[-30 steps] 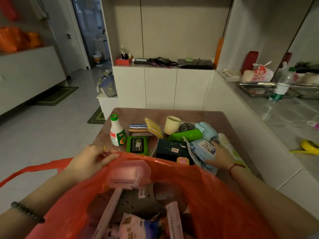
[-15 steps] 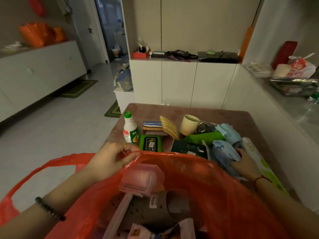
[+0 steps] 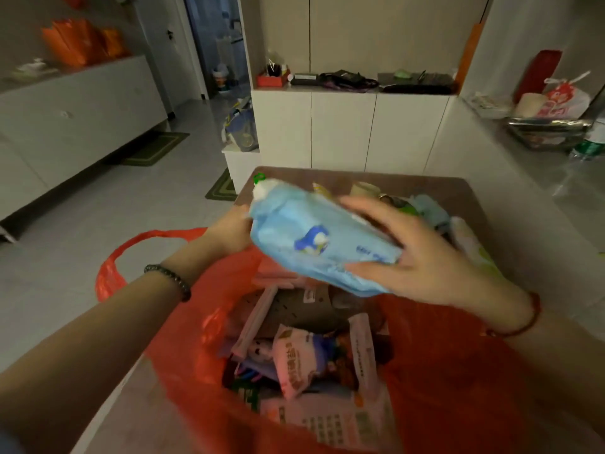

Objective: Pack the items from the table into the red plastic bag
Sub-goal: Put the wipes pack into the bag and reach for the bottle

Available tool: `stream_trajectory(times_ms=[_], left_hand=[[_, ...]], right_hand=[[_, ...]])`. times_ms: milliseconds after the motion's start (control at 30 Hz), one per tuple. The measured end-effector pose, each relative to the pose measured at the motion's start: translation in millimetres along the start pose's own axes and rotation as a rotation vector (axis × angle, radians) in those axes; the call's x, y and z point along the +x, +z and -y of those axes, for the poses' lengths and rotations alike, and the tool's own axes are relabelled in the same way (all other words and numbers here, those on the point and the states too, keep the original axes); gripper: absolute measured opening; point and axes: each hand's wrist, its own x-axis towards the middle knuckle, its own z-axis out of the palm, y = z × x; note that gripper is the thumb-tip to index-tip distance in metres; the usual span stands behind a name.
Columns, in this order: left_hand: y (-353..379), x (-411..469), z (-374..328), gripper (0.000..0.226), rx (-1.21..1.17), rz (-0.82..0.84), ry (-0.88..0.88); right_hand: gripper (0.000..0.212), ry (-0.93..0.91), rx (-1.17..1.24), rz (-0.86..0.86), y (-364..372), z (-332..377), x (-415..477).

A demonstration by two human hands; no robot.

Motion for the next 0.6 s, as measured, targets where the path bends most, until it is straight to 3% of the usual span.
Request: stream_trajectory(times_ms=[133, 333, 400, 500, 600], left_hand=[[-8, -13, 13, 0.016, 0.052, 0.007, 0.007], [-13, -22, 17, 0.006, 0.147, 0.008, 0.03], [-14, -20, 18, 0.014, 0.15, 0.029, 0.025], [-13, -15, 16, 0.016, 0.118, 0.056, 0.033], [-14, -7, 17, 0.015, 0.068, 0.089, 0.029]], right_hand=[[0.066, 0.003, -0.433, 0.183, 73, -29, -22], [0.08, 0.101, -0.742, 0.305, 117, -58, -58], [0.082, 0.116, -0.712, 0.385, 111, -57, -59], [0.081, 0.177, -0.447, 0.555, 84, -44, -46], [0.057, 0.196, -0.093, 0.392, 47, -30, -10]])
